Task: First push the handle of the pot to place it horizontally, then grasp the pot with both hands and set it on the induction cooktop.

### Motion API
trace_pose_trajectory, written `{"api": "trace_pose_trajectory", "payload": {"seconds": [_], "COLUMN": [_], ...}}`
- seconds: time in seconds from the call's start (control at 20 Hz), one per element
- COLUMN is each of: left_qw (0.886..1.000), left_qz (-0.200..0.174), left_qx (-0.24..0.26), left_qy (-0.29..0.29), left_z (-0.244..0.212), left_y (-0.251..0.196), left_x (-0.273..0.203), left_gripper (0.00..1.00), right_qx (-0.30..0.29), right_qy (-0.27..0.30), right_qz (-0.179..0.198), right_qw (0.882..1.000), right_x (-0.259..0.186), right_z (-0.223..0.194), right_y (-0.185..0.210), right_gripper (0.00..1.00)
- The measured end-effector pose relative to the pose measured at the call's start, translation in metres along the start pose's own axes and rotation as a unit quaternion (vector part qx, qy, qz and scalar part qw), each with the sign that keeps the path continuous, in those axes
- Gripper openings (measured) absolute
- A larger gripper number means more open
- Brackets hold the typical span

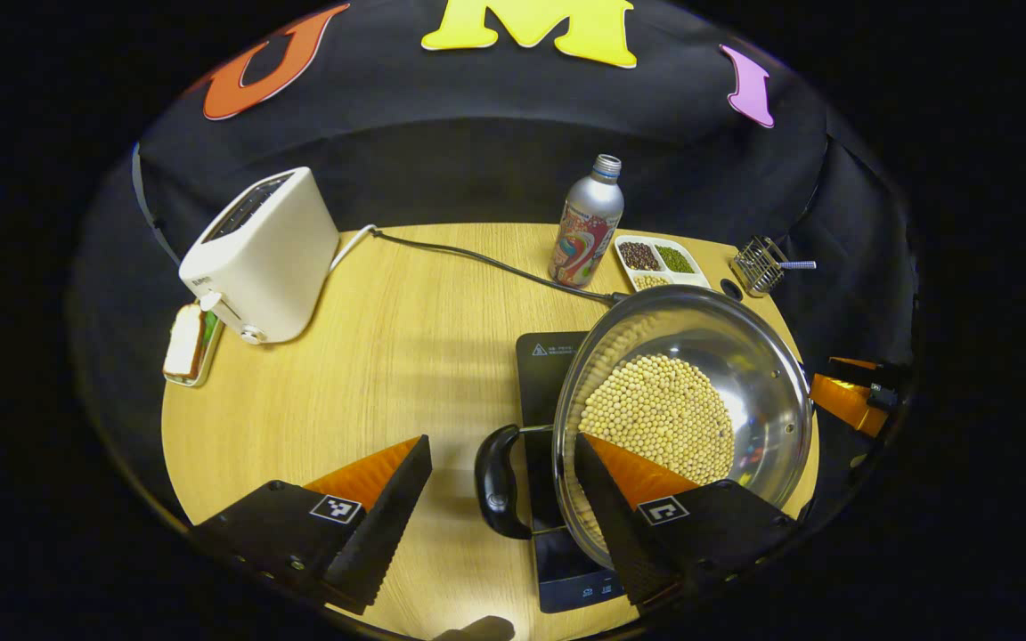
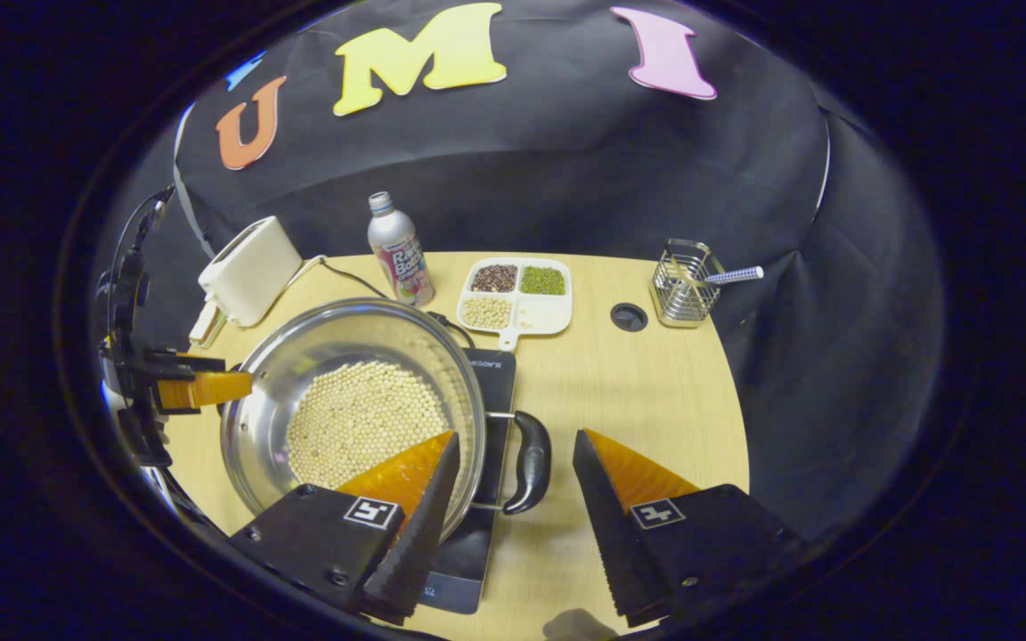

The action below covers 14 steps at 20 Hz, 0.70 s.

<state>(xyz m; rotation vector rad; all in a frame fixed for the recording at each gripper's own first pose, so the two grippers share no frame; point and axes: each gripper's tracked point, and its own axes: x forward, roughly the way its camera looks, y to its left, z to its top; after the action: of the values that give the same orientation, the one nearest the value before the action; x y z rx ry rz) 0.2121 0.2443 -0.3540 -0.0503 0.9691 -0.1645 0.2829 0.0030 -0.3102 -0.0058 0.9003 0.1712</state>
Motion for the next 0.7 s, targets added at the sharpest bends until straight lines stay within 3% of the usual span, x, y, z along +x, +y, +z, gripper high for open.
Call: {"api": "trace_pose_trajectory", "payload": {"seconds": [0.15, 0.4, 0.7], "left_qw": [0.999, 0.995, 0.991], "left_qz": [0.011, 0.029, 0.010], "left_qx": [-0.011, 0.007, 0.008], "left_qy": [-0.045, -0.093, -0.134], "left_z": [-0.001, -0.004, 0.005], "left_y": [0.005, 0.004, -0.011], "left_x": [-0.020, -0.053, -0.100], "left_gripper": [0.96, 0.96, 0.96], "right_qx": [0.026, 0.014, -0.033], "right_qy": [-0.021, -0.045, -0.118], "right_qz": [0.021, 0.005, -0.004], "right_qw": [0.999, 0.999, 0.992], "right_x": [-0.016, -0.041, -0.089], "right_z": [-0.009, -0.009, 0.019], "right_y": [0.020, 0.029, 0.060], "right_gripper": [0.80, 0.80, 0.80]}}
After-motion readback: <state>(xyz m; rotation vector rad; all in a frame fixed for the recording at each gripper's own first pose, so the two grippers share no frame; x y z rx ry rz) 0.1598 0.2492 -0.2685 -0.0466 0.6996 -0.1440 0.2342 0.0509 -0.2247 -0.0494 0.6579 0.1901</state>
